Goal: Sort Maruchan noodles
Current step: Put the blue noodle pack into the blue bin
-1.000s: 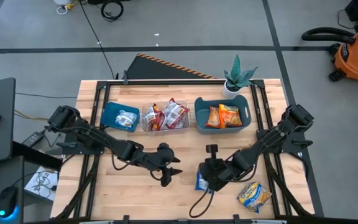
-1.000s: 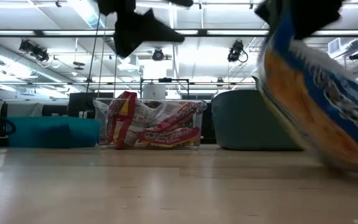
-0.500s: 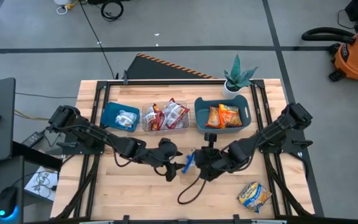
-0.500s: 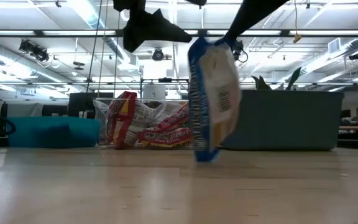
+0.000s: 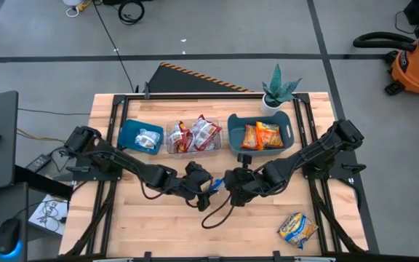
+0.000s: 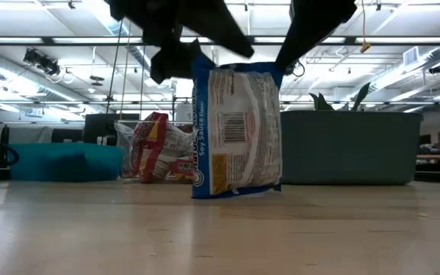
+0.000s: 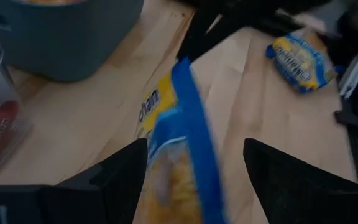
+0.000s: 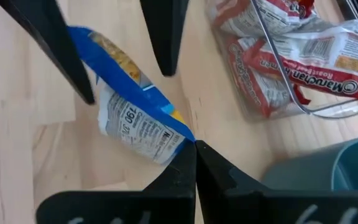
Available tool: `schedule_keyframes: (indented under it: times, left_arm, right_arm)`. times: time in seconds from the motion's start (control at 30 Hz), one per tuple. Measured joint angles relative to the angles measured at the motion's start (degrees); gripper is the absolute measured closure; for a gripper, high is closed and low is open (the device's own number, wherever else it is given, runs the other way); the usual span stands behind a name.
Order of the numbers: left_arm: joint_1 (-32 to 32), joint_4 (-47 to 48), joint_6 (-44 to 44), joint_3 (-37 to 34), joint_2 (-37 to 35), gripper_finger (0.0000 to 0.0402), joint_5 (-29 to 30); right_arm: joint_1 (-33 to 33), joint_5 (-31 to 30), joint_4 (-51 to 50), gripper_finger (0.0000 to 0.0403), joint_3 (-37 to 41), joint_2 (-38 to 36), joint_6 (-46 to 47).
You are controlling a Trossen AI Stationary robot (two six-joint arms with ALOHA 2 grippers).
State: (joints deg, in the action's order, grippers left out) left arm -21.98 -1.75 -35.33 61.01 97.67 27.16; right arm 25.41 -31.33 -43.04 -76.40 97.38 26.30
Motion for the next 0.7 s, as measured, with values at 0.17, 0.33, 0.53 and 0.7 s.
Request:
schedule_keyframes:
  times: [0.17, 0.33, 0.53, 0.7]
  left_arm:
    - [0.3, -1.0, 0.0, 0.0, 1.7, 0.0127, 0.2]
    - [1.0, 0.0, 0.1, 0.0, 1.8, 0.0127, 0.0]
    - [2.7, 3.5, 0.0, 0.0, 1.8, 0.014, -5.5]
    - [3.1, 5.0, 0.1, 0.0, 1.8, 0.0189, -8.6]
  right_arm:
    - [0.0, 0.1, 1.1, 0.0398, 0.0, 0.0, -0.3]
    - [-0.2, 1.4, 2.4, 0.0398, 0.0, 0.0, -0.7]
    - [0.1, 2.7, 4.7, 0.0396, 0.0, 0.0, -2.0]
    - [0.1, 3.1, 4.7, 0.0395, 0.0, 0.0, -2.5]
